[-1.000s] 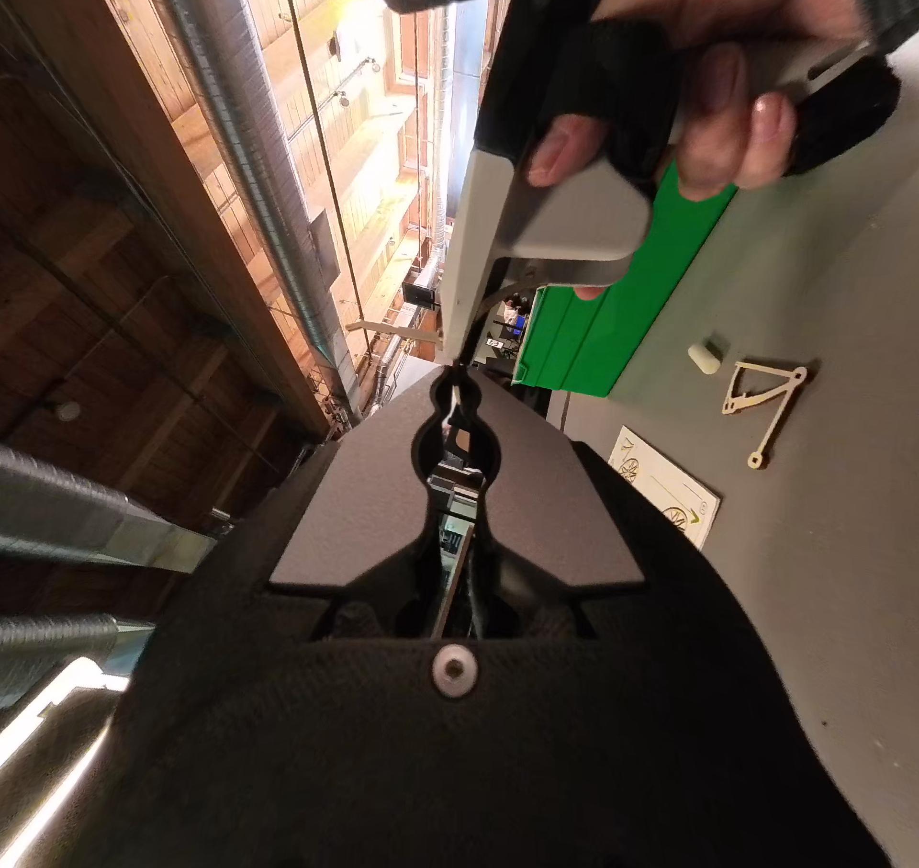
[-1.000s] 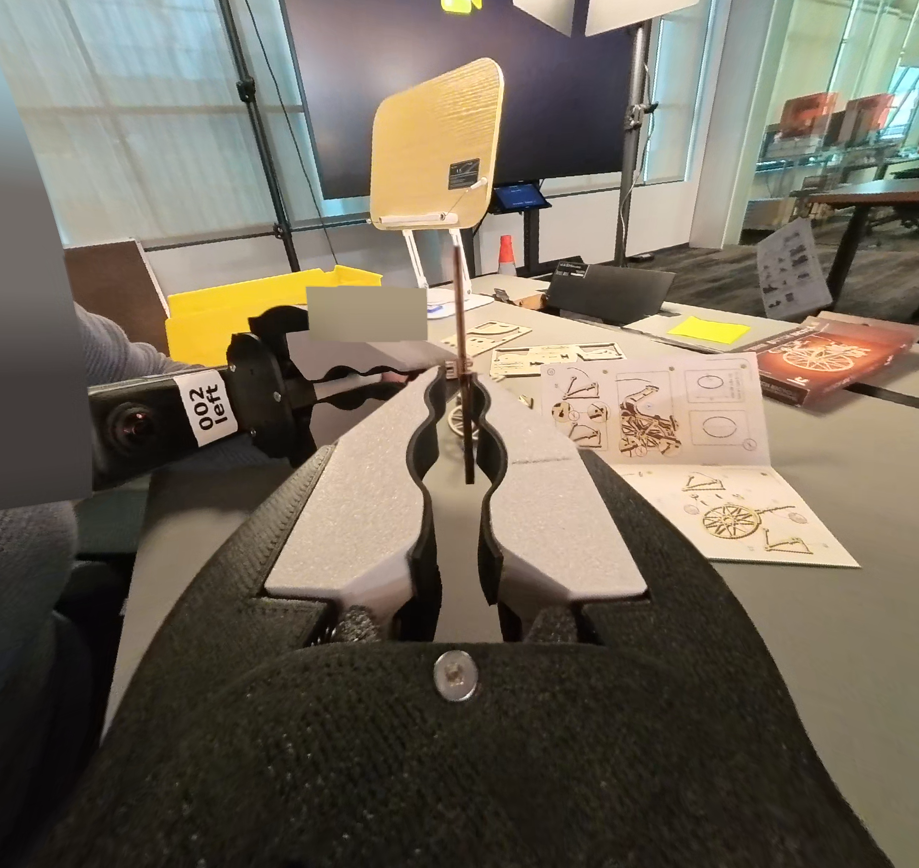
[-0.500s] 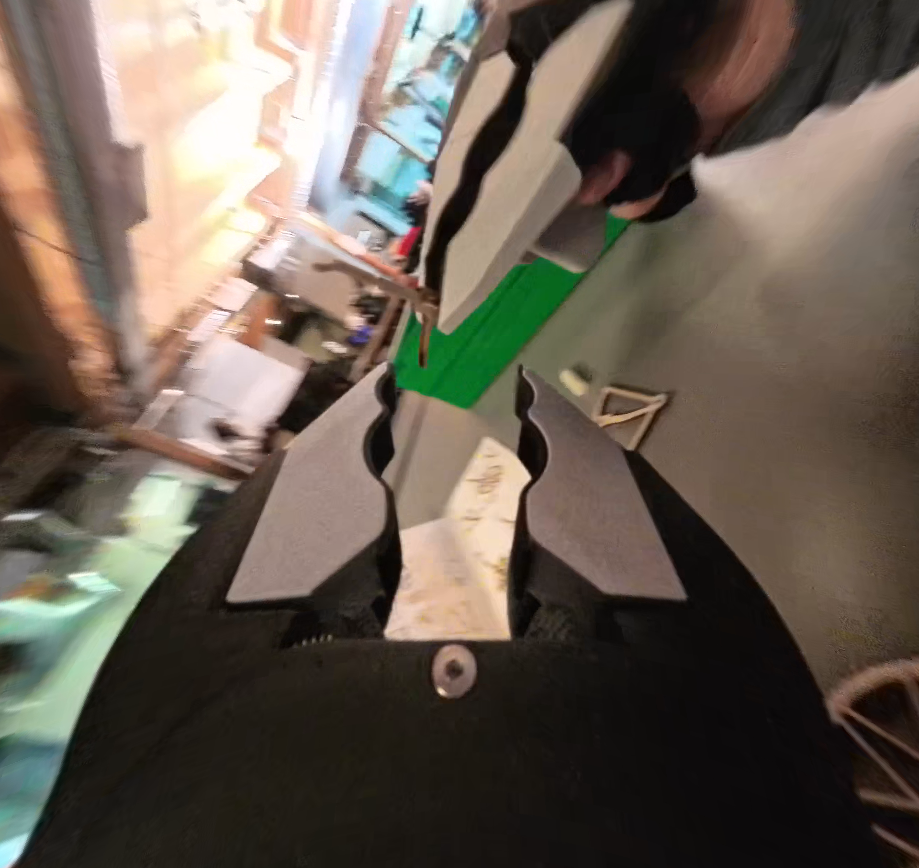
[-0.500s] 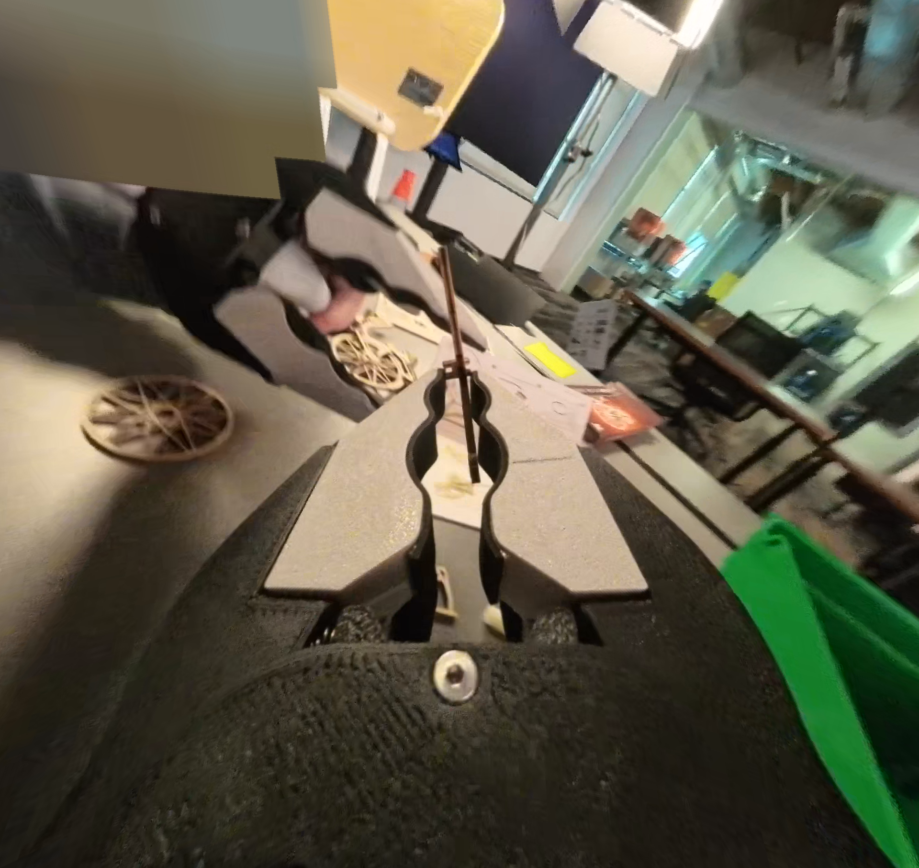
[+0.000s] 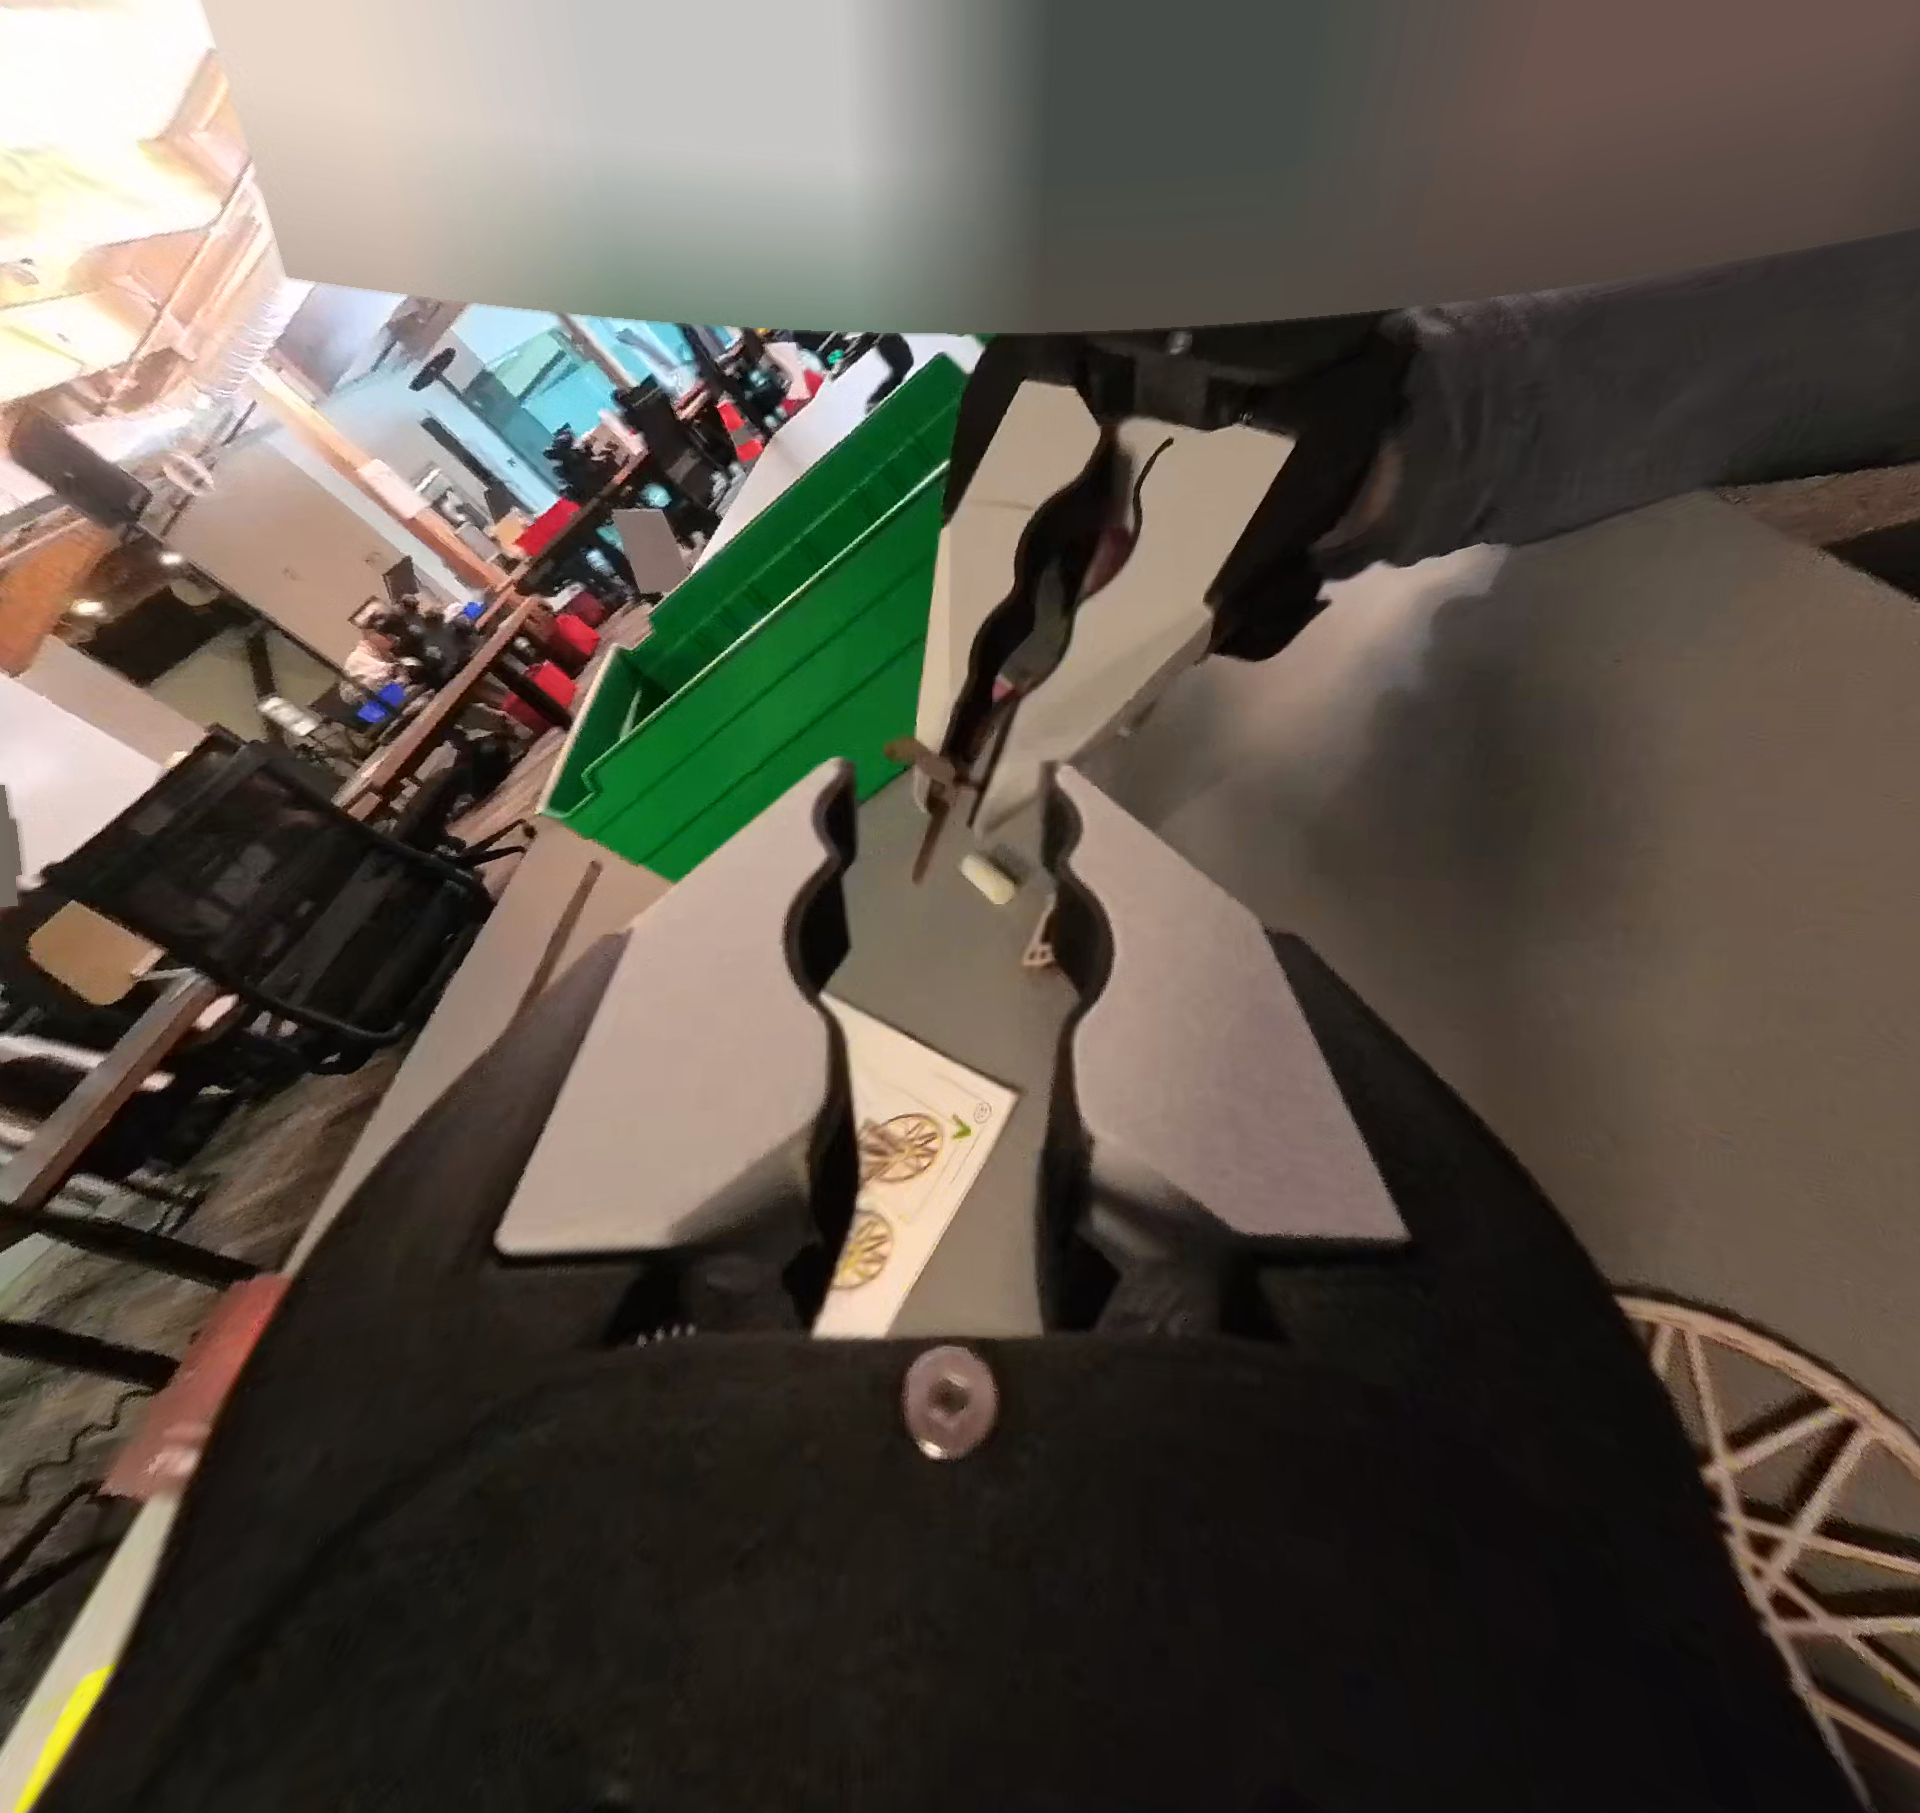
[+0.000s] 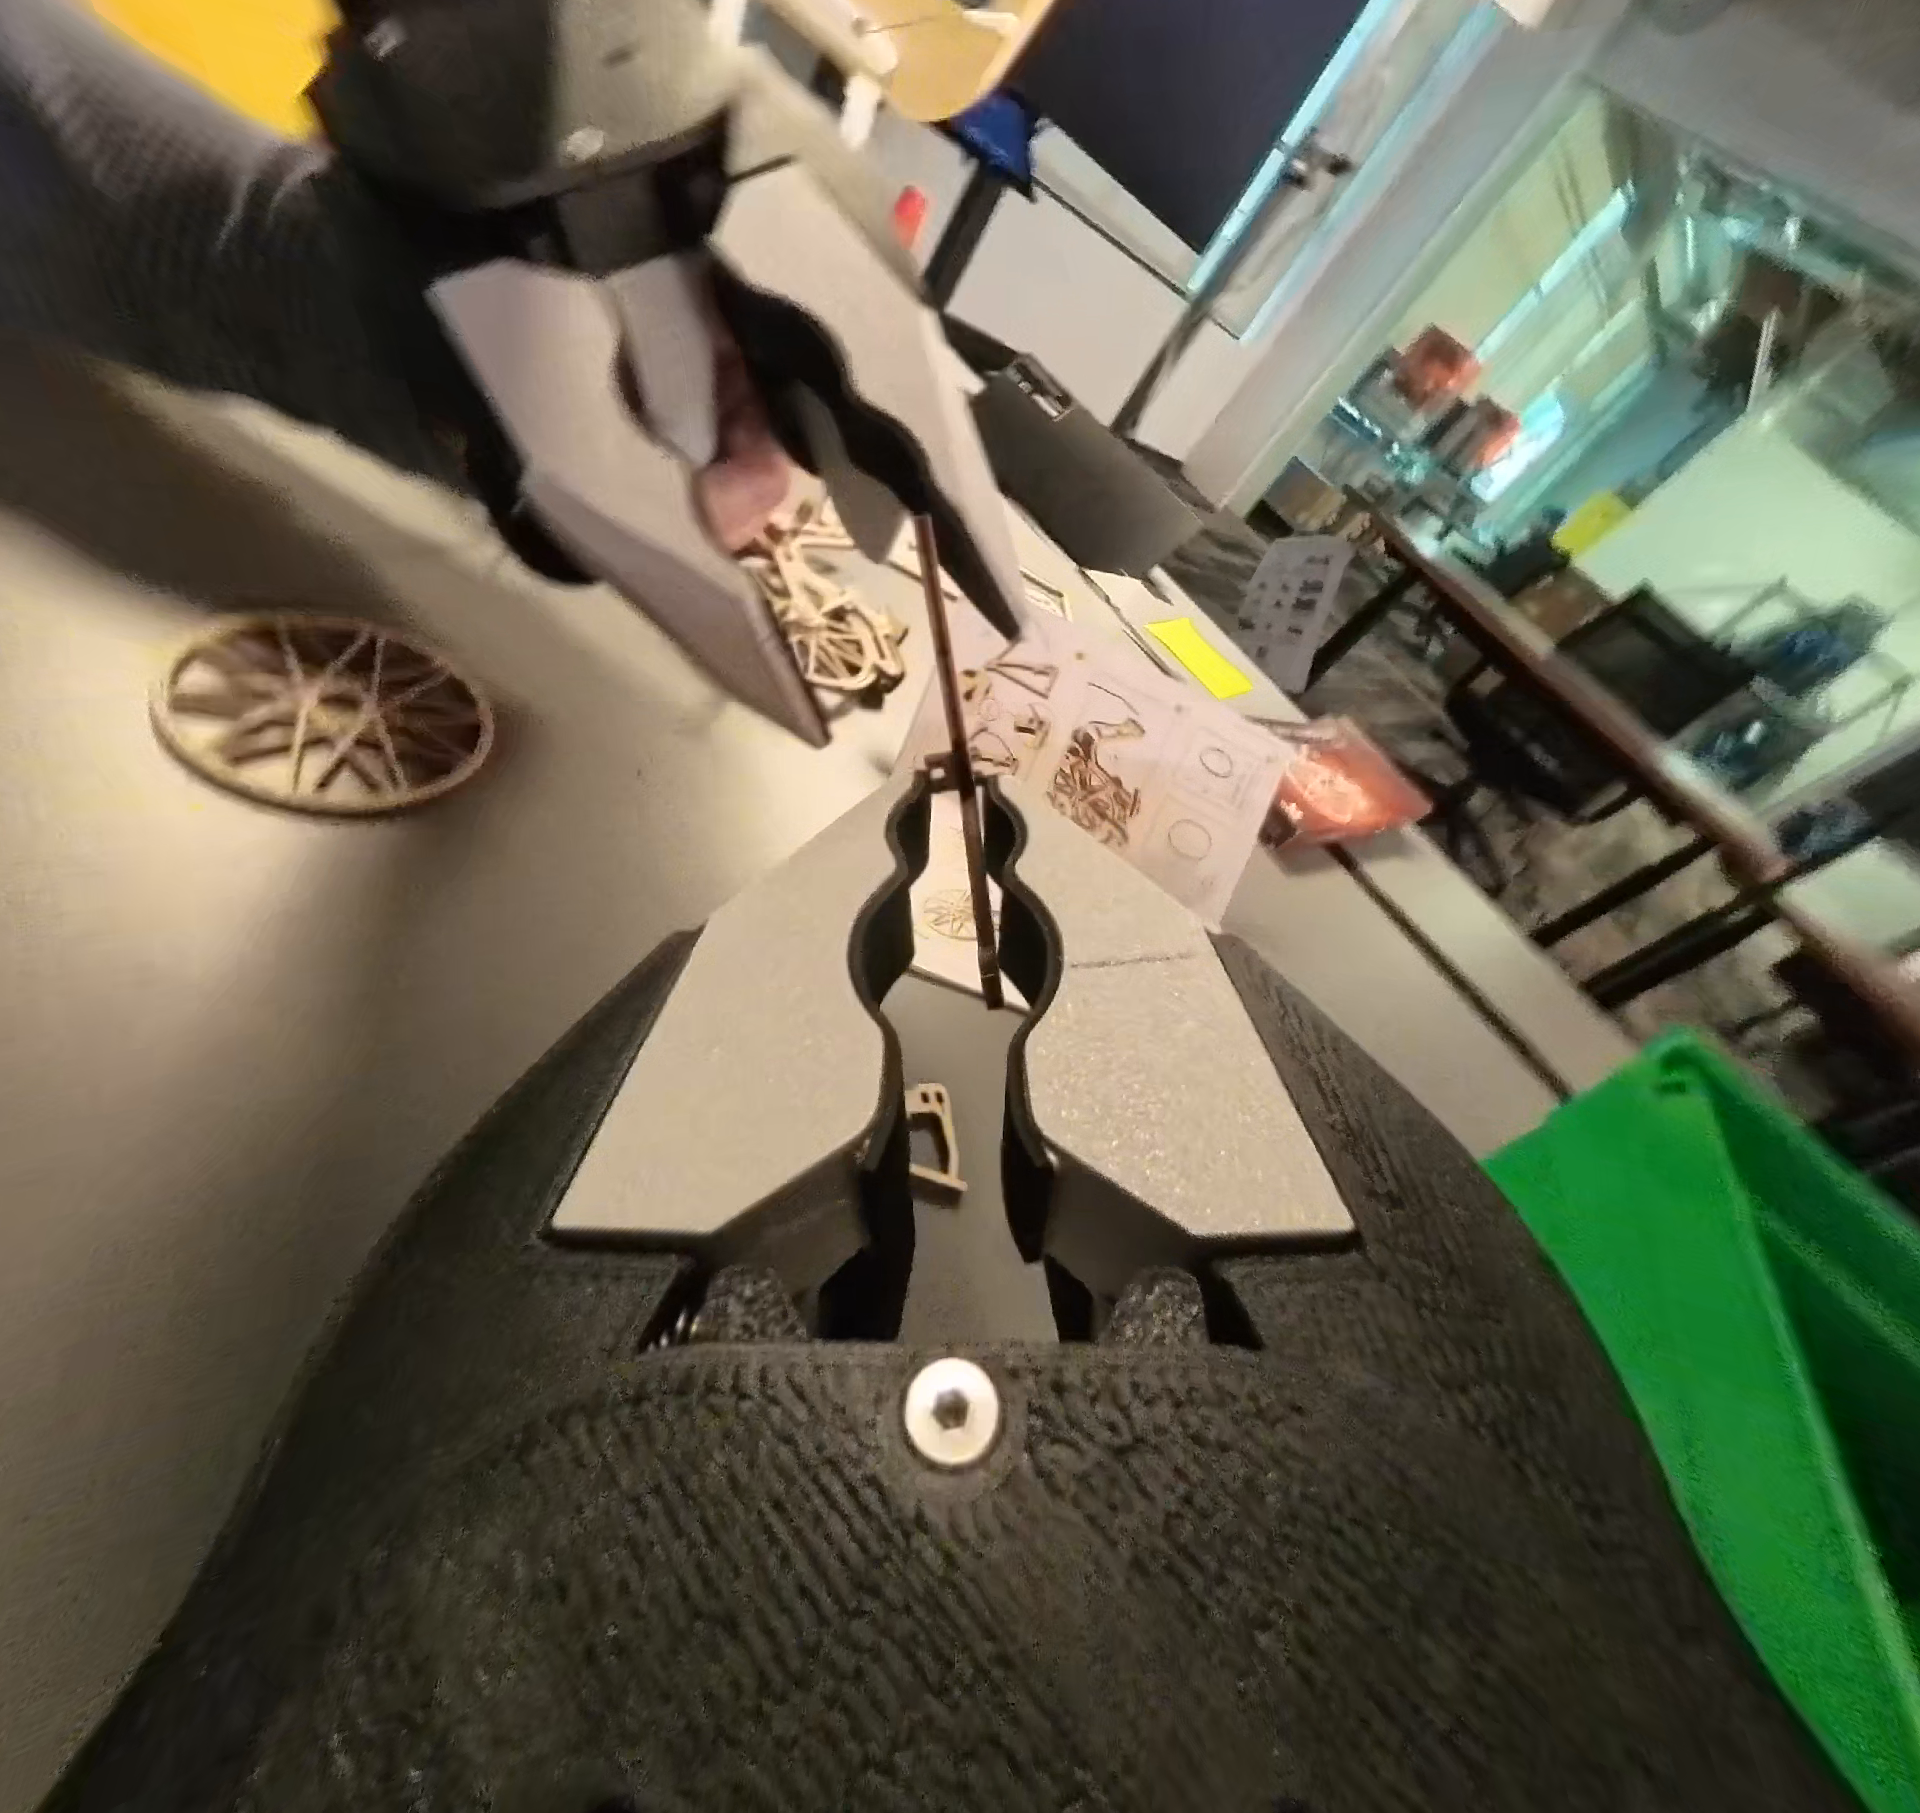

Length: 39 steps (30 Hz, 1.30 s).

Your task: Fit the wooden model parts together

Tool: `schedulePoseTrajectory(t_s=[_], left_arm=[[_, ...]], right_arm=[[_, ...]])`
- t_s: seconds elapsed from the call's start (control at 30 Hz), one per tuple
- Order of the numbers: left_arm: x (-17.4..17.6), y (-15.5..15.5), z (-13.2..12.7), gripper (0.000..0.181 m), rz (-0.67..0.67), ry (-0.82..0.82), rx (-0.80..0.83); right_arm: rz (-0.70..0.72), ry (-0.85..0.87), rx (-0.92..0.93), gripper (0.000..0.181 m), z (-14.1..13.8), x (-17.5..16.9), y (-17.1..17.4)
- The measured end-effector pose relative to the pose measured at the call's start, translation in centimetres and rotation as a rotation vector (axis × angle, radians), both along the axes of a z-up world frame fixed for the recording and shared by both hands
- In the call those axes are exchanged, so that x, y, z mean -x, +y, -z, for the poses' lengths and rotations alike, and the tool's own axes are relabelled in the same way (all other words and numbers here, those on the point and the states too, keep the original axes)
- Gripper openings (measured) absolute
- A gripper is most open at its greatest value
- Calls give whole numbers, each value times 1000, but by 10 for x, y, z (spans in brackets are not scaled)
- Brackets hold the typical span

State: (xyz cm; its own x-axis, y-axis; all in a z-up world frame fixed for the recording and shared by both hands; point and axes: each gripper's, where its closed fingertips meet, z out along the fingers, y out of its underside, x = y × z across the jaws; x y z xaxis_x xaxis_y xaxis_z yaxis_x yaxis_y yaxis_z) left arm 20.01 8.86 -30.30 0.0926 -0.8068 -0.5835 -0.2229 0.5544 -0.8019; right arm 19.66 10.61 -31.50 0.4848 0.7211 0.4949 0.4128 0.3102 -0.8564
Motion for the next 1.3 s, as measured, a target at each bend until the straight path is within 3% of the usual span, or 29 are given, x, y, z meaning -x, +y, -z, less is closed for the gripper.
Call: schedulePoseTrajectory(t_s=[0.1, 0.23, 0.33, 0.5, 0.57, 0.7, 0.77, 0.83, 0.9, 1.0, 1.07, 1.23, 1.3], left_arm=[[4, 22, -2, 43, -185, 15, -169], [-3, 27, 10, 26, -309, 137, -434], [-5, 26, 8, 8, -345, 148, -536], [-3, 29, 7, 19, -372, 161, -542], [-4, 27, 7, 9, -362, 152, -536], [-3, 27, 6, 0, -381, 143, -543], [-5, 21, 9, 5, -323, 109, -424], [-8, 4, 16, 43, -165, 87, -199], [-5, -3, 9, 58, -75, 18, 15], [1, -3, -5, 46, -15, -42, 162], [2, -8, 0, 30, 28, -10, 202], [0, -10, 23, 2, 20, 109, 136], [0, -9, 25, 2, 18, 109, 128]], right_arm=[[-15, 279, 304, 7, -8, -3, 8], [-162, 575, 624, 6, -17, -3, 5], [-188, 600, 693, 7, -12, -4, 5], [-246, 612, 767, 7, -9, 0, 1], [-267, 635, 786, 7, -11, 0, 0], [-249, 588, 719, 7, -10, 0, 0], [-236, 502, 612, 7, -10, -1, -3], [-187, 372, 457, 7, -7, -4, -2], [-157, 215, 299, 7, -1, -3, -5], [-154, 49, 162, 7, 10, 3, -11], [-158, -7, 117, 7, 15, 7, -14], [-151, -81, 76, 7, 23, 8, -14], [-152, -73, 91, 7, 23, 8, -14]])
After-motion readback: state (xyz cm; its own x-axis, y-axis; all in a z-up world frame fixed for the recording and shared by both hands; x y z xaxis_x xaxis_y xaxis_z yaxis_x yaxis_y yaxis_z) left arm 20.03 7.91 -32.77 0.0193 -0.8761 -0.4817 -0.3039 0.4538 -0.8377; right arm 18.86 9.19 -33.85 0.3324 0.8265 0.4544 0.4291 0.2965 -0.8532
